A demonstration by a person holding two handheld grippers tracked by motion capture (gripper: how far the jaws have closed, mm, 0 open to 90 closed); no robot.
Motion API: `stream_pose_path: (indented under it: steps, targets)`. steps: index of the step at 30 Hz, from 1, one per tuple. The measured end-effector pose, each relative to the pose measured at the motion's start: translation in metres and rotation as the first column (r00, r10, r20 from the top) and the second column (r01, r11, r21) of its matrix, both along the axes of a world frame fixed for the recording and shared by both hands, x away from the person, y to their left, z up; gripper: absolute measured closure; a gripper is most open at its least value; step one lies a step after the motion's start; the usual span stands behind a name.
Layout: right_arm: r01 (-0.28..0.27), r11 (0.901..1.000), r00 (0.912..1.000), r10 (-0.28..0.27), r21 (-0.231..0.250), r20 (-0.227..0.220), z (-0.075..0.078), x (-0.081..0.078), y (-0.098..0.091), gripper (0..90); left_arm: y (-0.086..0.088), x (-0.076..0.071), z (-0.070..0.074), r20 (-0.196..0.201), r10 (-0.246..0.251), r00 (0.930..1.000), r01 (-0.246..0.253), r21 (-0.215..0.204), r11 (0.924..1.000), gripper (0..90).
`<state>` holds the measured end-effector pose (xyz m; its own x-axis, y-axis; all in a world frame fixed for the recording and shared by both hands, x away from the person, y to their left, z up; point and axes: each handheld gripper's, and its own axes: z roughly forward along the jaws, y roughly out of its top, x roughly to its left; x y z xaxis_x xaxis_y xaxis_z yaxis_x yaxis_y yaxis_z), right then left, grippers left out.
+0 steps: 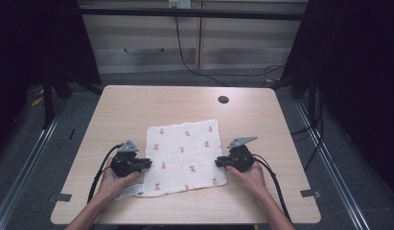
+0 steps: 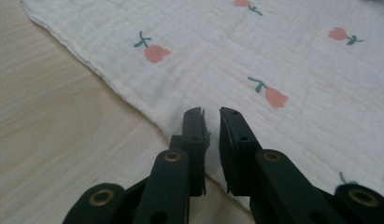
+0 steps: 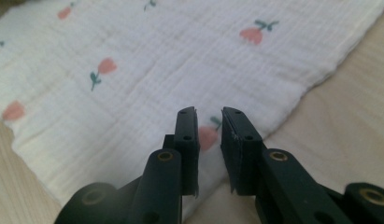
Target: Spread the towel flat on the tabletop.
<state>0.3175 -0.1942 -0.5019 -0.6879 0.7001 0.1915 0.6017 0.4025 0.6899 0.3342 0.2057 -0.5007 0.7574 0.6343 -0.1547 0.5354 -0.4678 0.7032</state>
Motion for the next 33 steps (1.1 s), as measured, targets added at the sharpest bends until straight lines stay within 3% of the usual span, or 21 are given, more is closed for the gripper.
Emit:
stream_pose_path:
  steps: [16, 20, 22, 24, 25, 27, 33]
  targets:
    - [-0.018, 0.9998, 0.9998, 0.018, 0.009, -0.013, 0.001, -0.036, -0.011, 76.2, -0.001, -0.006, -0.001, 0.002, -0.013, 0.9999, 0.013, -0.005, 0.9999, 80.6]
    - [-0.031, 0.9995, 0.9994, 0.031, 0.009, -0.012, 0.001, -0.047, -0.011, 76.2, -0.003, -0.014, -0.001, -0.008, -0.026, 0.9996, 0.026, -0.019, 0.9995, 80.6]
    - [-0.047, 0.9989, 0.9988, 0.047, 0.002, -0.014, 0.002, -0.053, -0.009, 74.5, -0.007, -0.021, 0.001, 0.003, -0.05, 0.9987, 0.05, 0.013, 0.9987, 80.6]
    - [-0.052, 0.9986, 0.9985, 0.051, -0.008, -0.017, 0.003, -0.056, -0.008, 74.2, -0.008, -0.023, 0.001, 0.004, -0.047, 0.9989, 0.046, 0.008, 0.9989, 80.6]
    - [-0.062, 0.9981, 0.998, 0.062, -0.006, -0.012, 0.003, -0.061, -0.008, 73.9, -0.008, -0.024, 0.002, 0.006, -0.057, 0.9984, 0.057, 0.025, 0.9981, 80.6]
    - [-0.062, 0.998, 0.998, 0.062, -0.009, -0.015, 0.004, -0.063, -0.009, 73.9, -0.008, -0.027, 0.001, 0.003, -0.049, 0.9988, 0.049, 0.01, 0.9987, 80.6]
    - [-0.067, 0.9977, 0.9974, 0.067, 0.004, -0.028, 0.004, -0.074, -0.012, 73.0, -0.004, -0.045, 0.003, 0.0, -0.076, 0.9971, 0.076, 0.033, 0.9966, 80.2]
